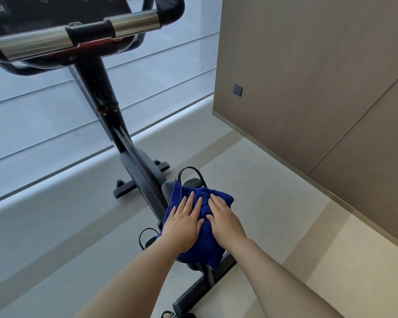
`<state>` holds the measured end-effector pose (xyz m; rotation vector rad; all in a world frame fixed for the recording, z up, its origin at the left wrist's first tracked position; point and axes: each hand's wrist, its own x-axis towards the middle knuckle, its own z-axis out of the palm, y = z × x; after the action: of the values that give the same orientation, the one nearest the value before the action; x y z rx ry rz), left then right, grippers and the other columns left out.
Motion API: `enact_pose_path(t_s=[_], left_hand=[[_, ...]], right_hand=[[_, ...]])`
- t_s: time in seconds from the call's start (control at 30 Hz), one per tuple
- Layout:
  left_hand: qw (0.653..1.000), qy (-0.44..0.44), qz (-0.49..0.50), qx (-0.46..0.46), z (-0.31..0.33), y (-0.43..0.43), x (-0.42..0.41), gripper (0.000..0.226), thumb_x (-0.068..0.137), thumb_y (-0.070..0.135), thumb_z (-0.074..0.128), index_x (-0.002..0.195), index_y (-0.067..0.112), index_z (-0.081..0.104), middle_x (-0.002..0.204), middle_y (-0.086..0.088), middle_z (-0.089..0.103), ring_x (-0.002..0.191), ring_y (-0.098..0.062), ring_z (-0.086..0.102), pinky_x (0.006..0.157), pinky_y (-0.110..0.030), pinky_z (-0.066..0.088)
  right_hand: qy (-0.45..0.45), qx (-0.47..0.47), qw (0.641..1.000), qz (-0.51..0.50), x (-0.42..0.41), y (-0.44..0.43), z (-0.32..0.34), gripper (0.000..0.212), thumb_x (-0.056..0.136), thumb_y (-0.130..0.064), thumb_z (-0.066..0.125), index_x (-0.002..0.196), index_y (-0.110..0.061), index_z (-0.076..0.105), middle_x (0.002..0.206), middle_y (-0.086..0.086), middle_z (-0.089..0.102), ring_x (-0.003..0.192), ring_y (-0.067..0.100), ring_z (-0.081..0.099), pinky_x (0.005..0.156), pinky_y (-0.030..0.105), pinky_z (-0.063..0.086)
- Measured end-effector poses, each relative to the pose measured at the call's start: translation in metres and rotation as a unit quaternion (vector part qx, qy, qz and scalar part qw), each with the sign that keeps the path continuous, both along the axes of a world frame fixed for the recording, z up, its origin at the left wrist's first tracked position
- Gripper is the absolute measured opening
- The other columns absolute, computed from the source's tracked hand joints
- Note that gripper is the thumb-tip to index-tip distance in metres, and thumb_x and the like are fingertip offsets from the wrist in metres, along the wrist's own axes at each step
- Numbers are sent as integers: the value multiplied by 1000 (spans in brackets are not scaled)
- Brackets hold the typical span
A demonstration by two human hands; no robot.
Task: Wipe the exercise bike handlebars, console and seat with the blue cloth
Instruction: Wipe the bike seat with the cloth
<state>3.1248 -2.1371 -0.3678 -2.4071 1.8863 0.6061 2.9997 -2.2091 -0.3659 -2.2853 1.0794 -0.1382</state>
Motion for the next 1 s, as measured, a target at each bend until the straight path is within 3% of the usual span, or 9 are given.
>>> enact_pose_path(t_s=[0.27, 0.43, 0.6, 0.77, 1.0], left_hand=[[999, -20, -32, -16, -7, -15, 21, 57, 98, 49, 12, 146, 28, -11, 156, 3, -15, 143, -18, -13, 114, -36, -7], [999, -20, -26, -18, -8, -17, 24, 56, 97, 50, 12, 147, 29, -3, 157, 3, -8, 143, -17, -10, 114, -37, -7], [999, -14, 20, -28, -6, -10, 20, 56, 97, 51, 17, 148, 29, 7, 158, 2, 0, 144, -17, -3, 115, -39, 0], [995, -4, 80, -50, -6, 2, 6, 53, 97, 48, 22, 147, 29, 14, 157, 0, 6, 143, -21, 6, 115, -39, 9], [979, 0, 195, -62, -7, 34, -42, 56, 96, 52, 18, 147, 31, 7, 158, 1, 1, 143, -20, 3, 115, -37, 6]], right_hand=[[-14, 1, 999, -30, 15, -10, -9, 49, 100, -21, 37, 146, -12, 24, 154, 2, 24, 142, 14, 18, 113, 27, 21], [16, -65, 997, -39, 20, -7, -16, 46, 100, -23, 34, 144, -15, 28, 152, 1, 28, 141, 15, 18, 112, 31, 19], [45, -105, 993, -13, 18, -7, -12, 43, 100, -25, 33, 142, -17, 31, 150, 0, 31, 139, 16, 22, 108, 33, 23], [20, -92, 995, 32, 11, -9, -2, 39, 98, -26, 39, 136, -17, 38, 145, 0, 36, 135, 17, 27, 106, 33, 28], [-14, -53, 989, 139, -18, -10, 3, 45, 95, -29, 47, 138, -18, 39, 146, -1, 34, 136, 15, 26, 111, 34, 28]])
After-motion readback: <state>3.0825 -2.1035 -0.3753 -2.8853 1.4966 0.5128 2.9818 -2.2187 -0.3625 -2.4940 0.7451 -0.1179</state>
